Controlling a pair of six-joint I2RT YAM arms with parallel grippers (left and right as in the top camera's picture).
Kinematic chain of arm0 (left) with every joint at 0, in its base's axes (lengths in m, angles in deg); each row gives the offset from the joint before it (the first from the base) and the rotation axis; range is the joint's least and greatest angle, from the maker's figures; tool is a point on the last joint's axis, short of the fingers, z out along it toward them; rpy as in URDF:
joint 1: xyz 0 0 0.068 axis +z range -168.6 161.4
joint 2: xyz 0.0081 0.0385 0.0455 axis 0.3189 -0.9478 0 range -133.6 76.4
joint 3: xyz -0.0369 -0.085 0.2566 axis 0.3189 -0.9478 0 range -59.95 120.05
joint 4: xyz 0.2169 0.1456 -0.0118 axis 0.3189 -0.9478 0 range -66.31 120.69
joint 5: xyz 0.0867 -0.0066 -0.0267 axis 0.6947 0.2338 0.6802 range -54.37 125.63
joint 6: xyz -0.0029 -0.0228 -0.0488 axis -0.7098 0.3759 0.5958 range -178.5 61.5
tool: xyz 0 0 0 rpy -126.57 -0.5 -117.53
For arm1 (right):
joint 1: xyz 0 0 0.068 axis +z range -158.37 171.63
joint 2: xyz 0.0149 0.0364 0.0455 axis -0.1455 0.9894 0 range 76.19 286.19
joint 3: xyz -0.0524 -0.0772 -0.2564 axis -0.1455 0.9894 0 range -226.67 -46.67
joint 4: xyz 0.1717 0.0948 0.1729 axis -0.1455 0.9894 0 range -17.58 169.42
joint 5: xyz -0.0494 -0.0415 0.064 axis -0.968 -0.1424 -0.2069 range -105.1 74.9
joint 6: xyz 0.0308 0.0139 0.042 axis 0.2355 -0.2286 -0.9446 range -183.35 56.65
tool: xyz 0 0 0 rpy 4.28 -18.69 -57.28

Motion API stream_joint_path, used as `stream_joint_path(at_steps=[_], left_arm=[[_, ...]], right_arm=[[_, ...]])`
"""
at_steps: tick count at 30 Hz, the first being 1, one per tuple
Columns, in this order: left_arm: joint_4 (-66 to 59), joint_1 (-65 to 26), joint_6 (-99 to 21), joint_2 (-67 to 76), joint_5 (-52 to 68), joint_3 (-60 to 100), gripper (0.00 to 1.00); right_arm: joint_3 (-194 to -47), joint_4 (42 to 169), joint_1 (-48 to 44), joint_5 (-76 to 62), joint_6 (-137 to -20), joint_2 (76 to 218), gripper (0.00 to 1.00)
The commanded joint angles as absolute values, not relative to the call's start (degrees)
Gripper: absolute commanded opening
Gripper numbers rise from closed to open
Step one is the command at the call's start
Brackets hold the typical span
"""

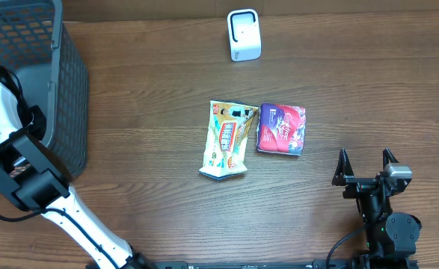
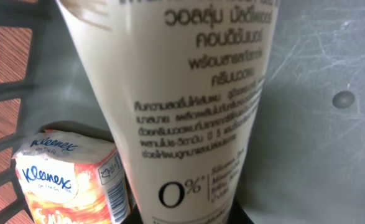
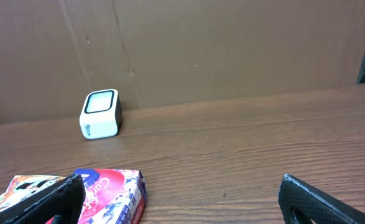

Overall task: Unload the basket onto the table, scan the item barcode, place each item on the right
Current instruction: 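Carry the white tube out and lay it between the two packages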

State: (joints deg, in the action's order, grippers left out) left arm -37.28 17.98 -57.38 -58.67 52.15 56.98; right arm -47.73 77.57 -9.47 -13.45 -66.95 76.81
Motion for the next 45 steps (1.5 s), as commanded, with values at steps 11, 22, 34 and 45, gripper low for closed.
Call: stream_joint_path(at_steps=[11, 22, 34, 45], left_arm=[[-51.85, 16.49, -49.29, -49.75, 31.3, 87.4, 0.04], [-54.15, 7.18, -49.57, -30.78, 1.26, 91.34, 0.04], [-66.11, -30.89, -49.51, -39.7, 16.8, 78.7, 0.04], [-49.1, -45.62, -43.45, -52.63, 10.58, 53.0, 0.04]], right_arm=[[-47.14, 77.19, -9.56, -13.56, -66.73, 76.35, 1.0], [-47.14, 77.19, -9.56, -13.56, -66.73, 76.35, 1.0], [-47.14, 77.22, -9.56, -13.56, -66.73, 76.35, 1.0], [-47.14, 77.19, -9.56, -13.53, -66.73, 76.35, 1.0]])
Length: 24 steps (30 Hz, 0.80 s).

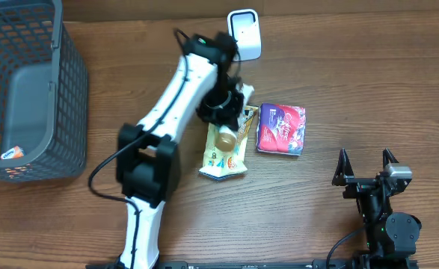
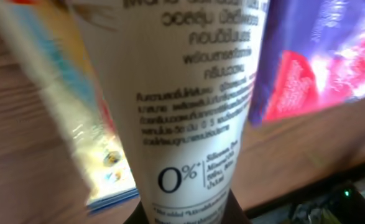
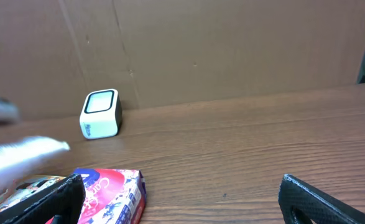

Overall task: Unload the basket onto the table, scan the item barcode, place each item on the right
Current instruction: 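Carry the white tube out and lay it between the two packages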

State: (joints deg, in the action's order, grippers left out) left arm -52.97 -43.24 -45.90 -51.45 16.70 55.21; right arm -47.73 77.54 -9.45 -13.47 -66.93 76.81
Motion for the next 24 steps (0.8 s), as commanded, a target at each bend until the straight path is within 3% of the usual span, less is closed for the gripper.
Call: stream_joint_path(at_steps=[1, 5, 9, 16, 21, 24], left_arm=[[-47.88, -46.08, -43.45, -52.92, 9.15, 52.67, 0.04], [-44.14, -48.97, -43.41, -53.57, 9.44, 52.52, 0.07], [-45.69, -49.3, -43.02, -53.57, 11.84, 52.54, 0.33], [-56.71, -44.27, -43.96, -53.44, 11.62, 59.49, 0.36], [-66.17, -38.87, -47.26, -52.98, 11.17, 77.81, 0.4], [-66.15, -34.61, -49.07, -49.18, 10.38, 87.53, 0.71]], right_arm=[[-47.14, 77.22, -9.56, -13.53, -66.73, 76.35, 1.0], [-47.14, 77.19, -9.56, -13.56, -66.73, 76.35, 1.0], [-47.14, 77.19, -9.56, -13.56, -66.73, 76.35, 1.0], [-47.14, 77.19, -9.56, -13.53, -66.73, 76.35, 1.0], [-47.14, 77.22, -9.56, -13.56, -66.73, 76.35, 1.0], [-47.14, 77.19, -9.56, -13.53, -66.73, 76.35, 1.0]])
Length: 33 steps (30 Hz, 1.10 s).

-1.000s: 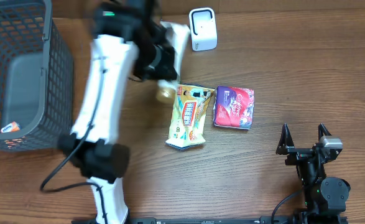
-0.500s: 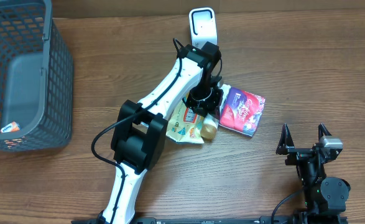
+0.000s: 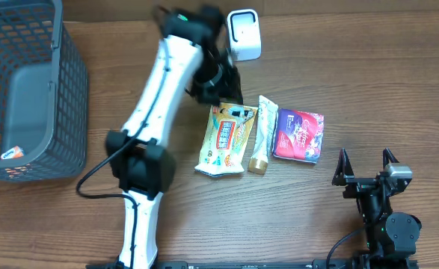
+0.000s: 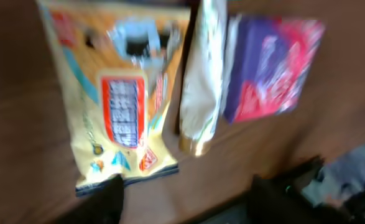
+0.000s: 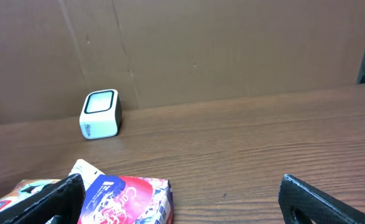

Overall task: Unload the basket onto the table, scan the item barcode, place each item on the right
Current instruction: 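Carry the white tube out and lay it between the two packages, then reach the left gripper into the basket and grasp the orange tissue pack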

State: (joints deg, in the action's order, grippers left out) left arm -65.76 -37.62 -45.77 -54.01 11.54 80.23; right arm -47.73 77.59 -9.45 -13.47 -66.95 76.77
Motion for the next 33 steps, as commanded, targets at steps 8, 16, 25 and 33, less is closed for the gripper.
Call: stream_joint_path(at_steps=[8, 16, 25, 33], left_arm=[[-66.13, -13.54, -49.38, -30.76, 19.14, 90.59, 1.0], [-66.11, 13.83, -42.76, -26.23, 38.81, 88.39, 1.0], [-62.98, 16.21, -40.63, -37.2, 50.4, 83.1, 1.0], [-63.09, 16.14, -41.82, -51.61, 54.31, 82.55, 1.0]], right_arm=[[-47.14, 77.19, -9.56, -13.53, -66.73, 76.35, 1.0], [-47.14, 77.22, -9.56, -13.53, -66.73, 76.35, 1.0], [-47.14, 77.19, -9.56, -13.53, -66.71, 76.35, 1.0], [-47.14, 77.19, -9.56, -13.56, -66.73, 76.35, 1.0]])
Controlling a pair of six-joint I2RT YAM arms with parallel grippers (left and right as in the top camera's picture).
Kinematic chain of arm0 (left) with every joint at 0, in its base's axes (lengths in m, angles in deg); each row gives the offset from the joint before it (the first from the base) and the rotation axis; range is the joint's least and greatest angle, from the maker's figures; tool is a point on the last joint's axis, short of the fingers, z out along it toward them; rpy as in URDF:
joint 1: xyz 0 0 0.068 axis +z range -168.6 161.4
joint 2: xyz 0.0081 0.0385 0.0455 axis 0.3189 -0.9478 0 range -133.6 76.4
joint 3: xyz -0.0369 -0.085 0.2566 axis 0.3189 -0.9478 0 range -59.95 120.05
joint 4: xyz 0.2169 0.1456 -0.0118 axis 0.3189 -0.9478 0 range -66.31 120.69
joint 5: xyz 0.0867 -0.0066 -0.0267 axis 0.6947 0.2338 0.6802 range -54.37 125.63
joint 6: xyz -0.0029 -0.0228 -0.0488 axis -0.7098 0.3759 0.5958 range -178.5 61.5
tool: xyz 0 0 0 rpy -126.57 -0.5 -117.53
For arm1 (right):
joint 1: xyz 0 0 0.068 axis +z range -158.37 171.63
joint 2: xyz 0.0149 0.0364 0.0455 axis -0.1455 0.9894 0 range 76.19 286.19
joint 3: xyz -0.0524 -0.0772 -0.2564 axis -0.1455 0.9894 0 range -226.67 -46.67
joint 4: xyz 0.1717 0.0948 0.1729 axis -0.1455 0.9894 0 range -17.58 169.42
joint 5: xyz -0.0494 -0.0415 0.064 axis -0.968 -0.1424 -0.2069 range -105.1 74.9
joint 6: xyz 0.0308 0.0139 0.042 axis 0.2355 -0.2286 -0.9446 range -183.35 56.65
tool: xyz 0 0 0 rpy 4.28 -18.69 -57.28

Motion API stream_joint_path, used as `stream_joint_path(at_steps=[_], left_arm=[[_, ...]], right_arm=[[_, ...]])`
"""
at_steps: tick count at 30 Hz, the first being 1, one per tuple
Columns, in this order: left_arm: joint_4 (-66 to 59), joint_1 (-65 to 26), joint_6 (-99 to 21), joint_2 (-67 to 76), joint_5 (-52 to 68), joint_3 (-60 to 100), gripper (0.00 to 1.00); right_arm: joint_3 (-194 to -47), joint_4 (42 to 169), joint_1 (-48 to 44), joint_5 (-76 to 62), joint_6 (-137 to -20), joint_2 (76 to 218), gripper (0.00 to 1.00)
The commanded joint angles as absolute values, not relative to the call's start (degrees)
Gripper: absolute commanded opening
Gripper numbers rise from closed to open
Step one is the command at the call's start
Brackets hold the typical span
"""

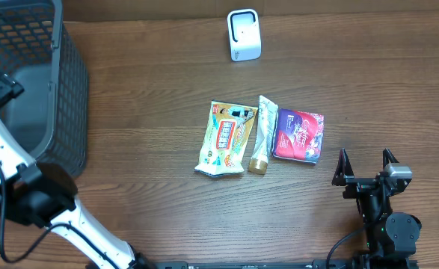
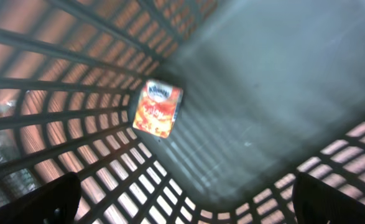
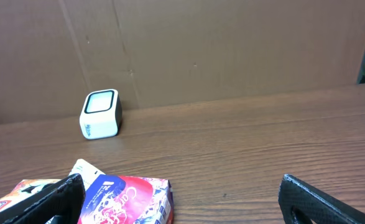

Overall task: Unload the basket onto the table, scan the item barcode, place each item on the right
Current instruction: 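Reach the left gripper into the basket and grasp the orange tissue pack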

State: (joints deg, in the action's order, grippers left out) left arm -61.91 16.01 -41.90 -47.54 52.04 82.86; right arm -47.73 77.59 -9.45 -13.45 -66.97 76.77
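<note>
The white scanner (image 1: 244, 35) stands at the back of the table, also seen from the right wrist as the scanner (image 3: 100, 114). A cream tube (image 1: 262, 134) lies between a yellow snack bag (image 1: 225, 139) and a purple pack (image 1: 299, 136). My left gripper (image 1: 1, 84) hangs over the grey basket (image 1: 62, 90). In the left wrist view it is open (image 2: 185, 208) with nothing between its fingers, above an orange Kleenex pack (image 2: 157, 109) on the basket floor. My right gripper (image 1: 366, 166) stands open and empty near the front right, with the purple pack (image 3: 126, 199) ahead of it.
The basket's mesh walls (image 2: 76, 81) surround the left gripper's view. A brown cardboard wall (image 3: 232, 50) closes off the back of the table. The left arm's white links (image 1: 62, 217) run along the front left.
My left gripper was open over the items near the scanner; now it is over the basket at the far left. The tube, bag and purple pack lie as before. The right arm has not moved.
My left gripper was in the basket, shut on the cream tube, next to the Kleenex pack. Then it held the tube over the snack bag near the scanner. Then the tube lay between bag and purple pack, which had shifted right, and the gripper was open. Now it is over the basket.
</note>
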Motion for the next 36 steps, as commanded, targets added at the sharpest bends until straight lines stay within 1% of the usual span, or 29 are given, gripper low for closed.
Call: stream_joint_path(at_steps=[1, 4, 10, 13, 18, 27, 30, 31, 33, 34, 36], left_arm=[[-63.61, 16.14, -41.75, -52.98, 54.55, 82.55, 1.0], [-64.18, 16.14, -41.73, -56.2, 56.08, 82.55, 1.0], [-64.88, 16.14, -37.64, -59.26, 62.22, 81.72, 1.0], [-63.57, 16.08, -37.62, -59.26, 62.2, 79.86, 0.97], [-58.7, 15.93, -37.71, -59.26, 62.86, 72.45, 1.0], [-48.55, 15.97, -41.4, -59.26, 62.62, 62.16, 1.0], [-45.98, 16.32, -41.31, -59.26, 63.18, 60.24, 0.88], [-45.65, 16.6, -41.12, -59.26, 62.81, 60.08, 0.87], [-45.34, 17.06, -40.44, -59.26, 62.64, 59.82, 0.8], [-45.3, 17.52, -40.46, -59.26, 62.62, 59.67, 0.78], [-45.3, 18.16, -40.48, -59.26, 62.66, 59.67, 0.78]], right_arm=[[-47.14, 77.19, -9.56, -13.53, -66.73, 76.35, 1.0], [-47.14, 77.22, -9.56, -13.53, -66.73, 76.35, 1.0], [-47.14, 77.22, -9.56, -13.53, -66.73, 76.35, 1.0], [-47.14, 77.22, -9.56, -13.53, -66.73, 76.35, 1.0], [-47.14, 77.22, -9.56, -13.56, -66.73, 76.35, 1.0], [-47.14, 77.19, -9.56, -13.56, -66.73, 76.35, 1.0], [-47.14, 77.22, -9.56, -13.53, -66.73, 76.35, 1.0], [-47.14, 77.19, -9.56, -13.53, -66.73, 76.35, 1.0], [-47.14, 77.19, -9.56, -13.56, -66.73, 76.35, 1.0], [-47.14, 77.19, -9.56, -13.56, -66.73, 76.35, 1.0], [-47.14, 77.19, -9.56, -13.53, -66.73, 76.35, 1.0]])
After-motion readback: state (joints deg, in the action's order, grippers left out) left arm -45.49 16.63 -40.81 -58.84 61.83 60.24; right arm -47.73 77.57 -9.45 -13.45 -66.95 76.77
